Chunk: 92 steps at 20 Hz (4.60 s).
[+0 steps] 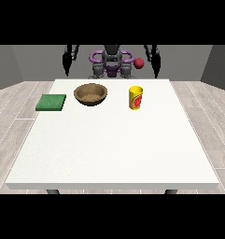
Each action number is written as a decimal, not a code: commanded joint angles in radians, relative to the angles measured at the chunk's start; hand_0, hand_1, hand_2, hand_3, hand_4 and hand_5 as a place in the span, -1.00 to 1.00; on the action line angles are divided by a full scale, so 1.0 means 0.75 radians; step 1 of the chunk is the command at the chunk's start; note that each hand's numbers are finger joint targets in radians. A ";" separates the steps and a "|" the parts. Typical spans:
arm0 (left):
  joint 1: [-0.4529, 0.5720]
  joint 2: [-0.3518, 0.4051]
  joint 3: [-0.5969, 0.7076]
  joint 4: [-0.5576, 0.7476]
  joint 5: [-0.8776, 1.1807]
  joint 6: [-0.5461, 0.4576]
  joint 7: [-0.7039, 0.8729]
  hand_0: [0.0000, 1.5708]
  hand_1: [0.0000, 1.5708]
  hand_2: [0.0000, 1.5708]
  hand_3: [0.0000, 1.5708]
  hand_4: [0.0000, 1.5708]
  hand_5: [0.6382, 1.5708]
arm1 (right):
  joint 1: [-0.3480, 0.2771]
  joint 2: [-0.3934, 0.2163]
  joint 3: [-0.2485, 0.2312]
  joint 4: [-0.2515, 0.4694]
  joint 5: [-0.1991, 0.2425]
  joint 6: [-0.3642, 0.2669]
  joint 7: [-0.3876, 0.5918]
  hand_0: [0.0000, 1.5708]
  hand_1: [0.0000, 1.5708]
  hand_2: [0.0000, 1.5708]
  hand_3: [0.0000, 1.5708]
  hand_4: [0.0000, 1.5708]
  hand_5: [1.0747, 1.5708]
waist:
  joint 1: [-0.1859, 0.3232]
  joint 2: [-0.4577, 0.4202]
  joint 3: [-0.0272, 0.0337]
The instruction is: Pick the cup and pour the ball into the bowl, then pick the bowl and place it on the pad
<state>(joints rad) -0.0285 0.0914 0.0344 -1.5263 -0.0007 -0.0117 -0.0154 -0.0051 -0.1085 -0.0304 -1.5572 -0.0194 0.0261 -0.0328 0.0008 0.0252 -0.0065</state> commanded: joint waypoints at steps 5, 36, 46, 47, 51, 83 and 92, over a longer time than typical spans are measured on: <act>-0.028 0.054 0.004 -0.136 0.011 -0.018 0.112 -1.00 -1.00 -1.00 -1.00 -1.00 0.92 | -0.008 -0.075 -0.021 -0.126 -0.002 0.012 0.119 -1.00 -1.00 -1.00 -0.61 0.35 1.00 | -0.016 -0.354 0.0038; -0.528 0.079 0.165 0.045 0.102 0.006 -0.201 -1.00 -1.00 -1.00 -1.00 -1.00 0.71 | -0.628 0.038 0.364 -0.369 -0.004 -0.340 0.364 -1.00 -1.00 -1.00 -1.00 -1.00 0.98 | -0.188 0.251 0.0081; -0.426 0.091 0.247 0.498 0.114 -0.095 -0.615 -1.00 -1.00 -1.00 -1.00 -1.00 0.65 | -0.550 -0.021 0.221 -0.473 -0.064 -0.272 0.407 -1.00 -1.00 -1.00 -1.00 -1.00 0.99 | -0.180 0.229 0.0080; -0.459 0.061 0.221 0.548 0.099 -0.089 -0.650 -1.00 -1.00 -1.00 -1.00 -1.00 0.64 | -0.645 -0.026 0.180 -0.445 -0.058 -0.286 0.462 -1.00 -1.00 -1.00 -1.00 -1.00 0.99 | -0.153 0.236 0.0078; -0.492 0.062 0.259 0.734 0.083 -0.071 -0.808 -1.00 -1.00 -1.00 -1.00 -1.00 0.71 | -0.609 -0.036 0.184 -0.530 -0.102 -0.229 0.467 -1.00 -1.00 -1.00 -1.00 -1.00 0.99 | -0.223 0.278 0.0075; -0.719 0.159 0.281 1.296 -0.142 0.432 -1.218 0.70 0.70 1.00 1.00 0.36 0.81 | -0.397 -0.256 -0.247 -0.732 -0.523 0.073 0.517 -1.00 -1.00 -1.00 -1.00 -0.88 0.95 | -0.354 0.270 0.0091; -0.941 0.156 0.043 1.300 -0.472 0.764 -0.803 0.78 0.78 1.00 1.00 0.39 0.90 | -0.425 -0.243 -0.242 -0.574 -0.482 0.075 0.481 -1.00 -1.00 -1.00 -1.00 -0.70 0.95 | -0.323 0.164 0.0103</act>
<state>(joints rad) -0.6607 0.2121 0.1346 -0.5628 -0.2492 0.4395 -0.7142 -0.2943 -0.3038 -0.2245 -2.0136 -0.4032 0.0975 0.3437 -0.2428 0.1482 0.0015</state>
